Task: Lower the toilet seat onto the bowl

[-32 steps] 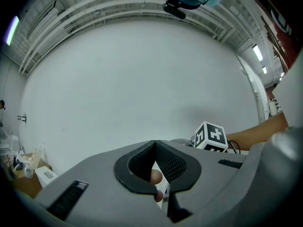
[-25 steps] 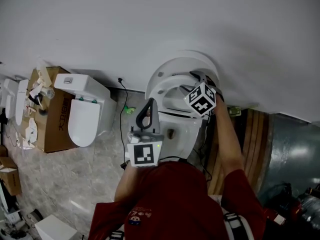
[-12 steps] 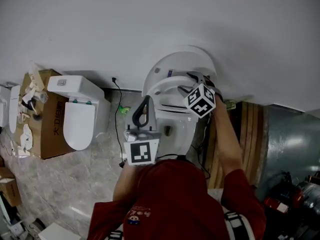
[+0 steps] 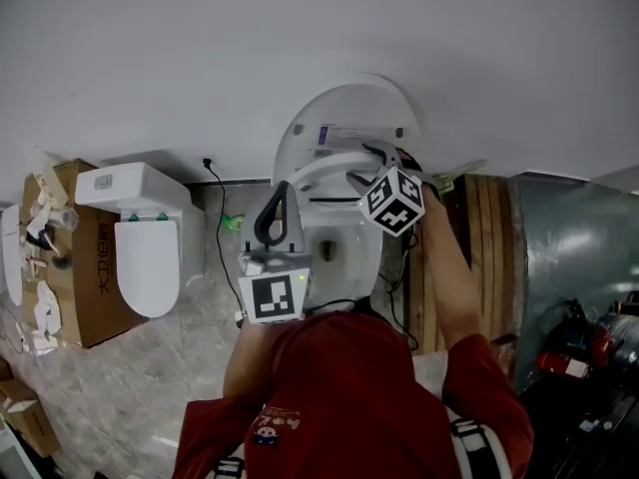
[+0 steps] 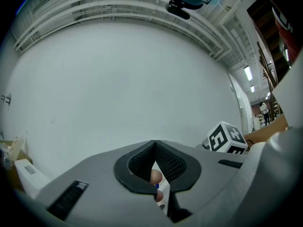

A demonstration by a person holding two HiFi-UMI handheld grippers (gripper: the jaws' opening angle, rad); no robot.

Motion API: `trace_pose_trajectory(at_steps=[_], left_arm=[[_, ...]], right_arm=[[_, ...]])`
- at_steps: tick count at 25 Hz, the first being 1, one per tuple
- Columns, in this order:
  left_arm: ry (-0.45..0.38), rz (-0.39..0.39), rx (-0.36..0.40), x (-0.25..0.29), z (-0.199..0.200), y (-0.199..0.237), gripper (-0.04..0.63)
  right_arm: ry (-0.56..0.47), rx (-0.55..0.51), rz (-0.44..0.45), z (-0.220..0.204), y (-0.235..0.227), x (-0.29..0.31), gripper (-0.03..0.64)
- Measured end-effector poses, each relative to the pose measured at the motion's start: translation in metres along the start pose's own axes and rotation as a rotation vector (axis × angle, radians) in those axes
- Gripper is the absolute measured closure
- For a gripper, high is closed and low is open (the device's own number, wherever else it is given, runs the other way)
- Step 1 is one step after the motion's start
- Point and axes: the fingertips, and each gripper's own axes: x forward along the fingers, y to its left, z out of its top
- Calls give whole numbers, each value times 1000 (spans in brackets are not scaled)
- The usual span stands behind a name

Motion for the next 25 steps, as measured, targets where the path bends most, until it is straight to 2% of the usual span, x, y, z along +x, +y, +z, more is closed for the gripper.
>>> trace_pose_trajectory(at_steps=[13, 19, 25], left_arm=[[30, -186, -49, -26, -17, 6, 583], [34, -199, -48, -41, -18, 4, 583], [35, -176, -22, -58, -14, -9, 583]], right_arm=[[125, 37, -104, -11, 53, -29, 353], [138, 37, -122, -16, 71, -38, 353], [112, 11, -141, -22, 92, -47, 354]])
